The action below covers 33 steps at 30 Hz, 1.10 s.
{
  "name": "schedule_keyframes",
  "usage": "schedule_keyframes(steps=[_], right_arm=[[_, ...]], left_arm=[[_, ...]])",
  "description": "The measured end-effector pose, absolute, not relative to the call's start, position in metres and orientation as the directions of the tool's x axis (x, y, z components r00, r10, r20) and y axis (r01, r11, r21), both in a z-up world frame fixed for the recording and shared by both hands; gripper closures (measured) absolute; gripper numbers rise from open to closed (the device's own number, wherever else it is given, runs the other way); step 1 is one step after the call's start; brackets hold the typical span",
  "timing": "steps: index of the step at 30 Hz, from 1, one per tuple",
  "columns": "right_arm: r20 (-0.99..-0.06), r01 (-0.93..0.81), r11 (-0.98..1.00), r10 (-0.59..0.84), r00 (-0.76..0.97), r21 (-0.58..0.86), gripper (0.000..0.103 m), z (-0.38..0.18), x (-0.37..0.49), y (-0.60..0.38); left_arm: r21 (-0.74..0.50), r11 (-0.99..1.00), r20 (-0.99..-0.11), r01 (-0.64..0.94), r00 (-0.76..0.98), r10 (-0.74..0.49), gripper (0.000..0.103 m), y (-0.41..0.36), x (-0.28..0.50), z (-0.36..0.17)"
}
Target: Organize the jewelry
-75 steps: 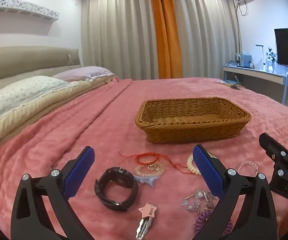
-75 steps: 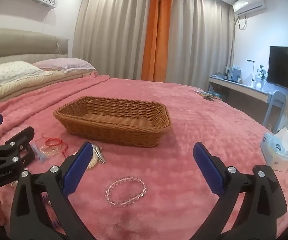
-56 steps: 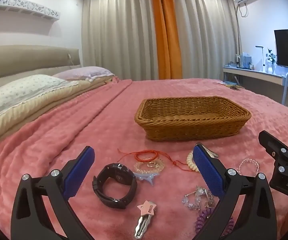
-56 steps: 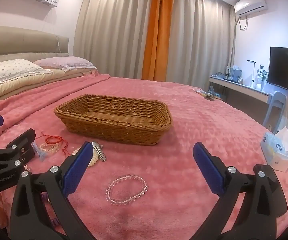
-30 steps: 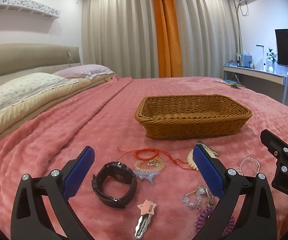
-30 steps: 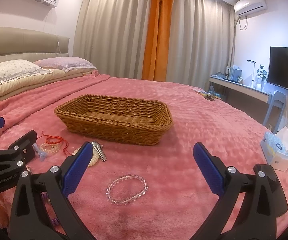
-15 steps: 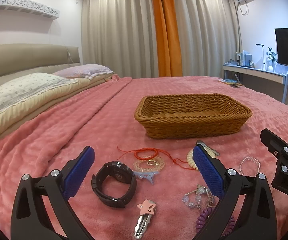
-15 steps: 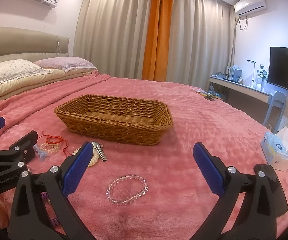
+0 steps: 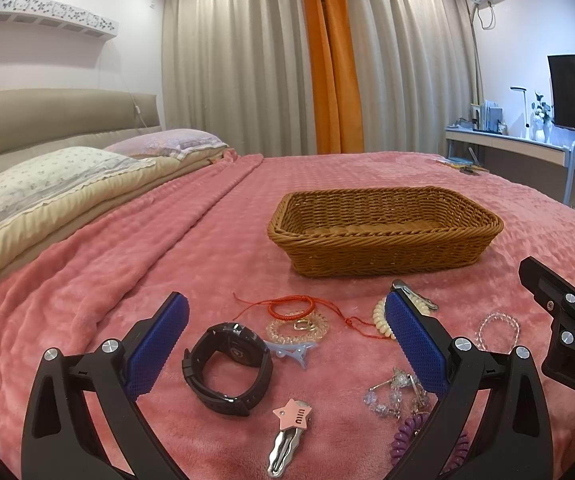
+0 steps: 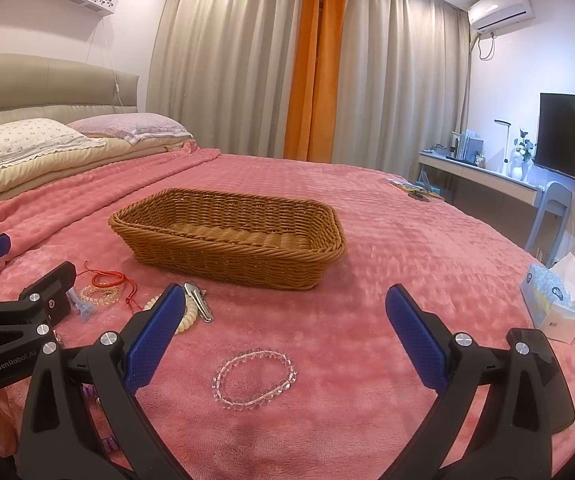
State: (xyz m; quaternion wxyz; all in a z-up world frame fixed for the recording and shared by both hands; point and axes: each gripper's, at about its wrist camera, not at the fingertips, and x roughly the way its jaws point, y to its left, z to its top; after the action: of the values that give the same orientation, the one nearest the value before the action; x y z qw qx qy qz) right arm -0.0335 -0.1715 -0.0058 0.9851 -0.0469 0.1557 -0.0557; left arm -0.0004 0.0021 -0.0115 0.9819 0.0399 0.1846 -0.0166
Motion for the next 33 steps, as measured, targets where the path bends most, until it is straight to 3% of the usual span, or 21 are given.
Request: schedule_keyframes(steps=[33], right_arm=[[-0.3, 0.094, 0.988, -0.127, 0.946, -0.122, 0.007, -0.0064, -0.034, -0.1667]], left_arm=[[0.084, 0.995, -0.36, 0.052, 0.933, -0.018, 0.007, 0.0009, -0.0011, -0.0119]])
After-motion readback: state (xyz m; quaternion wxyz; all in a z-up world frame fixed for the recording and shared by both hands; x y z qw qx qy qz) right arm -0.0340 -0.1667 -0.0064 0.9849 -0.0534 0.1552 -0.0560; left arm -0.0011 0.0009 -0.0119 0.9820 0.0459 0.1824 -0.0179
